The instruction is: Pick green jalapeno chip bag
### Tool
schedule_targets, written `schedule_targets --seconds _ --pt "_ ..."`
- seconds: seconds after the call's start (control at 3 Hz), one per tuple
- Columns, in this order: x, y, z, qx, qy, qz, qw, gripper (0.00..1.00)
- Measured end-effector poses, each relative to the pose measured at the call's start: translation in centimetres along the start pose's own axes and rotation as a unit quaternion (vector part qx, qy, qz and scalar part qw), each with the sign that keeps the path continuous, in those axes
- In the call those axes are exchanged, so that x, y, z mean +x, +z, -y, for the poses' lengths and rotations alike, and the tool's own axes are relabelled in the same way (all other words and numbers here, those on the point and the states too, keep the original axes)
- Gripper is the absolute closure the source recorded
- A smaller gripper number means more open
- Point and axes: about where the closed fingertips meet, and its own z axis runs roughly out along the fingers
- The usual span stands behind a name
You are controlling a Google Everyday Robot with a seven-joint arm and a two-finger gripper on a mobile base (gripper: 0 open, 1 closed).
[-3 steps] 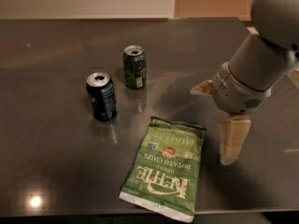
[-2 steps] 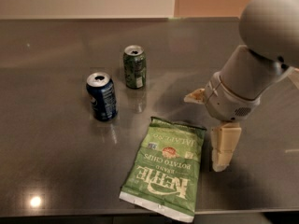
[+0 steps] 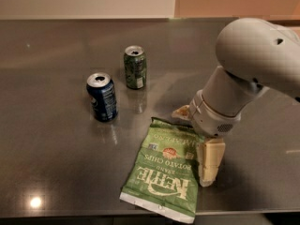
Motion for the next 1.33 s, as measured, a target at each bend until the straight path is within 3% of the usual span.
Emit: schedule_targets --seconds 0.33,1.33 --pt "-0.8 0.6 -0.1 -0.008 -0.002 -0.002 1.0000 0.18" --pt "-1.9 -2.1 1.2 -0.004 0.011 0.001 0.9999 0.87"
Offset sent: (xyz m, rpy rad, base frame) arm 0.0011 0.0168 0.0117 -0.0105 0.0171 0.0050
